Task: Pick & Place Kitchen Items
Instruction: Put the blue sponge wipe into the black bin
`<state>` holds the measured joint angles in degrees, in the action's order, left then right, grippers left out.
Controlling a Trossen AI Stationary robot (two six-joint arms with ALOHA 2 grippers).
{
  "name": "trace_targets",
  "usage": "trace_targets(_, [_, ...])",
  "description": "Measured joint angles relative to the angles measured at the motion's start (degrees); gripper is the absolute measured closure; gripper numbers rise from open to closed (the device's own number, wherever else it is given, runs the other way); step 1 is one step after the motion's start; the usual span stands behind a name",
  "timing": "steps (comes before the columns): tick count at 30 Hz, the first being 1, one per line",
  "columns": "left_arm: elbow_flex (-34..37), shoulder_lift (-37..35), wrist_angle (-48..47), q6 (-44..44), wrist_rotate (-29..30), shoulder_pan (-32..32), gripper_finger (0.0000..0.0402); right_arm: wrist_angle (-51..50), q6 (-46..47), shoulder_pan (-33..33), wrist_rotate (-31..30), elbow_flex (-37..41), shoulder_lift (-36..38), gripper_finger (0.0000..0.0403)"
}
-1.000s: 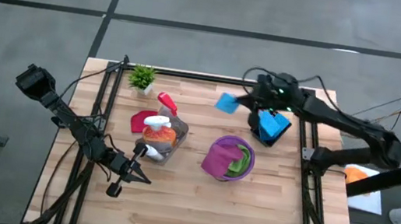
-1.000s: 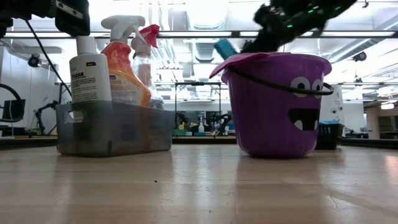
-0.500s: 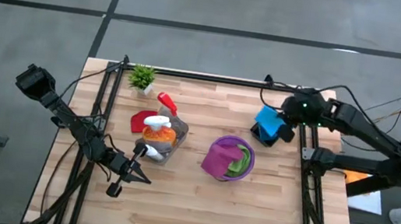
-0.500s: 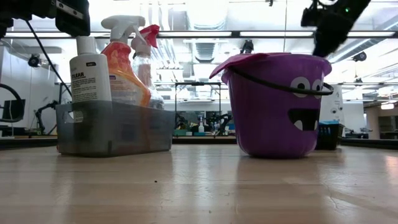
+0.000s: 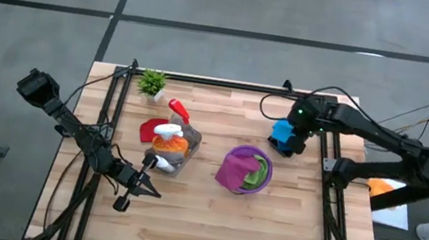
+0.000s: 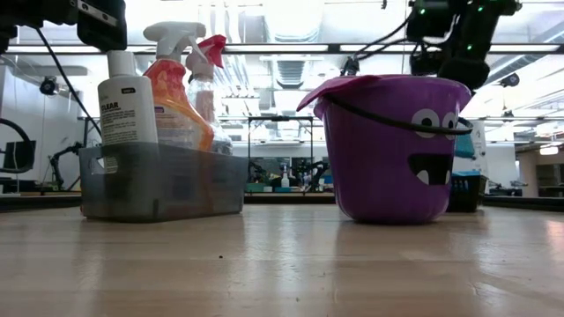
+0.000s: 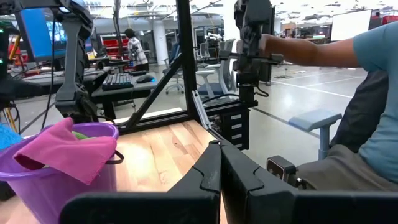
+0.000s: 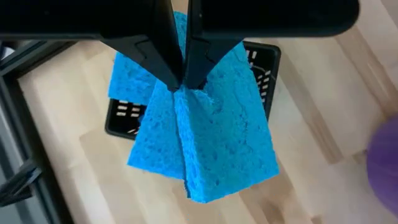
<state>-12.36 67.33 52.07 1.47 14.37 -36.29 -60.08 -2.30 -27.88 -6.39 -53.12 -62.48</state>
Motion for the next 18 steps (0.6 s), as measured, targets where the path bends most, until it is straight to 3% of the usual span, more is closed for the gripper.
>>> trace_targets(12, [0.0,0.0,0.0,0.0,0.0,0.0,0.0401,0.0,0.6,-1.3,-0.8,0.0,-7.4,0.0382])
trace_targets(15, [0.0,0.0,0.0,0.0,0.0,0.0,0.0401,0.0,2.2,-2.0,-3.6,0.0,-8.2,0.0358])
trace_targets(18, [0.0,0.0,0.0,0.0,0.0,0.0,0.0401,0.0,2.6,-2.1,-7.0,0.0,-8.4,0.0305])
